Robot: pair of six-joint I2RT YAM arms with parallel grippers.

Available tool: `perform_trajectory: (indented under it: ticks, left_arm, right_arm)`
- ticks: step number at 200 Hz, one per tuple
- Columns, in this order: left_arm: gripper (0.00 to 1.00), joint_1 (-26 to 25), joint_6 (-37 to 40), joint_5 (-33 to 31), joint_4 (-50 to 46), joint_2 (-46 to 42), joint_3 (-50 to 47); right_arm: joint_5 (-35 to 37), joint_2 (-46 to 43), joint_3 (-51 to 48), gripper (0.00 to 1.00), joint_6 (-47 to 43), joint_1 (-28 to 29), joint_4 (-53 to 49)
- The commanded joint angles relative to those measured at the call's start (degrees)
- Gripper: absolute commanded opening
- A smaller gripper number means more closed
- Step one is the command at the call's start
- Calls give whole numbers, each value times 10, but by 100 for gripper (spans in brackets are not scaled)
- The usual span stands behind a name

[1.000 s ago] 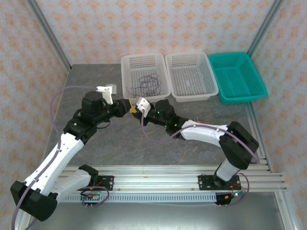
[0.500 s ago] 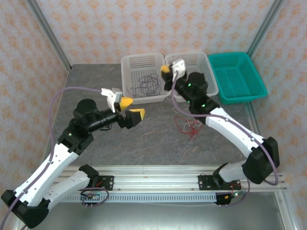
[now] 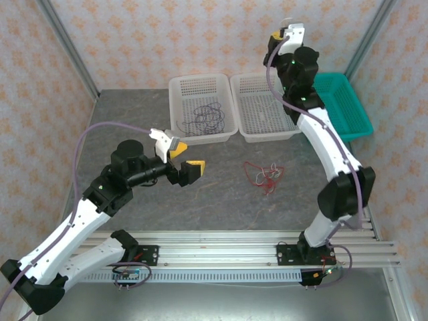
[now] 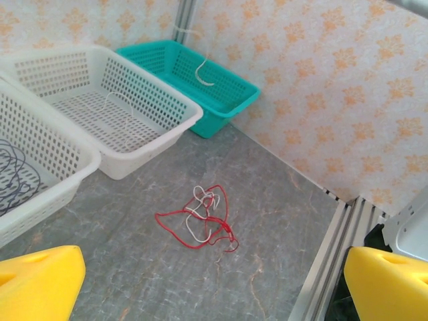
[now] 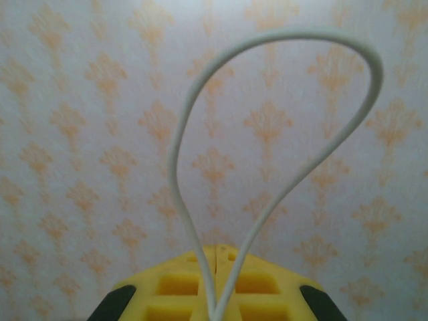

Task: Untangle the cables

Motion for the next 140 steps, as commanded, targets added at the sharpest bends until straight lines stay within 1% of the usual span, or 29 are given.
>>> perform_trajectory:
  ticks: [1, 25, 43, 52, 58, 71, 75, 83, 89, 98, 108, 111, 116, 140]
  left_arm:
    - [100, -8, 14, -29, -23, -11, 13]
    - [100, -8, 17, -42, -38, -18, 13]
    - [100, -8, 18, -49, -47, -19, 14]
    - [100, -8, 18, -51, -49, -18, 16]
    - [100, -8, 19, -52, -51, -16, 18]
    - [100, -8, 19, -53, -56, -11, 24]
    - [100, -9, 19, -53, -56, -10, 25]
    - [100, -9, 18, -54, -57, -5, 28]
    - [100, -9, 17, -54, -56, -1, 30]
    - [100, -8, 14, -54, -51, 4, 30]
    - [100, -9, 8, -55, -42, 12, 29]
    - [100, -9, 7, -55, -39, 14, 29]
    - [100, -10, 3, -53, -34, 18, 28]
    - [100, -18, -8, -50, -11, 38, 25]
  right_arm:
    - [27, 71, 14, 0, 32, 1, -80]
    - [68, 140, 17, 0, 42, -3, -115]
    - [96, 181, 10, 0, 61, -7, -122]
    - [97, 203, 18, 7, 57, -9, -135]
    - [99, 216, 28, 16, 53, -10, -146]
    - [102, 244, 64, 39, 41, -10, -185]
    - [102, 249, 78, 48, 39, -10, -200]
    - [104, 255, 104, 59, 40, -10, -232]
    - [105, 256, 123, 62, 43, -10, -251]
    - [103, 246, 136, 64, 45, -10, -267]
    - [102, 225, 132, 68, 47, -11, -263]
    - [103, 217, 128, 71, 49, -10, -261]
    - [102, 203, 123, 73, 51, -10, -257]
    - [64, 113, 63, 75, 63, -10, -247]
